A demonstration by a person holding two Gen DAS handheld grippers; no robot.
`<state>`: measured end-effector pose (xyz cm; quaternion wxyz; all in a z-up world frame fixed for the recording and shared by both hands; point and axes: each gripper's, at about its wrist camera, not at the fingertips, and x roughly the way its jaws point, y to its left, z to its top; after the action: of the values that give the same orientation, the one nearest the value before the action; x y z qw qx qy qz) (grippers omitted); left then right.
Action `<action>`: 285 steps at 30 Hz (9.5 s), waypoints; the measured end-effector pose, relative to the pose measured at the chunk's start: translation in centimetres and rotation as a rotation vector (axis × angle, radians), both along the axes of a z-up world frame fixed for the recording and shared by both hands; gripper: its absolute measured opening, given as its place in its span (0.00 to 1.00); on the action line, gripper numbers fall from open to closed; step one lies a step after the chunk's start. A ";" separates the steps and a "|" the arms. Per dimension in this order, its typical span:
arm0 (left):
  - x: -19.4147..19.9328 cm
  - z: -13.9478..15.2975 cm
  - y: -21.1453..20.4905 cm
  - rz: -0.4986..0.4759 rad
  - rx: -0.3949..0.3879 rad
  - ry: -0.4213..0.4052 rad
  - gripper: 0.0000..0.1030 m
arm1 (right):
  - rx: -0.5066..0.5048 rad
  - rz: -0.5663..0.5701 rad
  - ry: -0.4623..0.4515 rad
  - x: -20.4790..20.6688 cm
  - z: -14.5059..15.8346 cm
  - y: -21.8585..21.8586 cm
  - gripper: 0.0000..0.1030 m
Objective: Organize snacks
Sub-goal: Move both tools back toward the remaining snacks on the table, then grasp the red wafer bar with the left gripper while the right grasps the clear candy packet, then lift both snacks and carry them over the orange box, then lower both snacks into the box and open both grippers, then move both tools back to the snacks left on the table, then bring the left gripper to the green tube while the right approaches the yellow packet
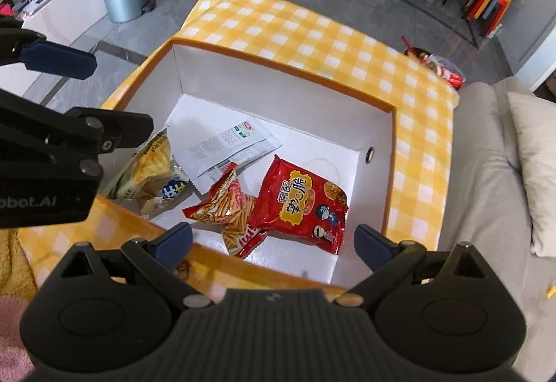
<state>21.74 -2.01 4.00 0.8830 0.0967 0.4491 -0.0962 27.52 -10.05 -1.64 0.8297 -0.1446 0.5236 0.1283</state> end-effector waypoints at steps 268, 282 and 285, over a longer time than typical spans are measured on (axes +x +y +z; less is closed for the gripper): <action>-9.7 -11.3 1.3 0.135 -0.191 0.234 0.60 | 0.224 -0.477 0.135 -13.8 -10.9 -5.8 0.87; -6.7 -16.9 -0.8 0.244 -0.210 0.353 0.60 | 0.260 -0.543 0.174 -13.7 -13.4 -7.0 0.78; -6.3 -17.4 -1.2 0.243 -0.209 0.352 0.60 | 0.273 -0.546 0.175 -13.6 -13.5 -7.2 0.78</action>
<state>15.39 -3.25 -13.39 0.8015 -0.0681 0.5919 -0.0504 13.89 -17.21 -15.17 0.7972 0.1259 0.5902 -0.0182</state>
